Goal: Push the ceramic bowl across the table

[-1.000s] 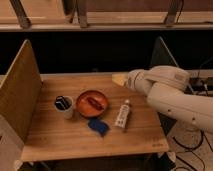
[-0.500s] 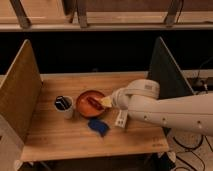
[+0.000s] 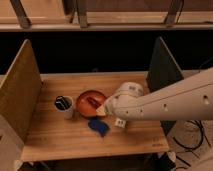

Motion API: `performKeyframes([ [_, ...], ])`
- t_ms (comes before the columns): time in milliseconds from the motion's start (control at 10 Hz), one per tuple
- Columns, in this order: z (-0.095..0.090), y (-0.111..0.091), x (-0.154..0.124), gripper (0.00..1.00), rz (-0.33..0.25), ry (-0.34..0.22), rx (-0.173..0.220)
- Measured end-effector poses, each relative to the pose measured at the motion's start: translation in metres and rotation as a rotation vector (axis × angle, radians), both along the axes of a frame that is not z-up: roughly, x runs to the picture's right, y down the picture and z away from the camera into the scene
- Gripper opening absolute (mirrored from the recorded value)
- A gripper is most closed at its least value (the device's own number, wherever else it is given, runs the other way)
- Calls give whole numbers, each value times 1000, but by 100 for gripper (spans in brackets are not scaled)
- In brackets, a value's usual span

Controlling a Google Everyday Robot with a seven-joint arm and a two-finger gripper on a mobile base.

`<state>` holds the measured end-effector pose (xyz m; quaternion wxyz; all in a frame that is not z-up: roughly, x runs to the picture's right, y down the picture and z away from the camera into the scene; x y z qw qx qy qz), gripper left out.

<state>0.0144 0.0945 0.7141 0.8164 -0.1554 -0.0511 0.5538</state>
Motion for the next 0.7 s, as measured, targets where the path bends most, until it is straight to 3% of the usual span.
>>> performKeyframes([
  [300,3,6,1,63,-5,4,-14],
  [700,42,65,-32,63,-76,-10,-156],
])
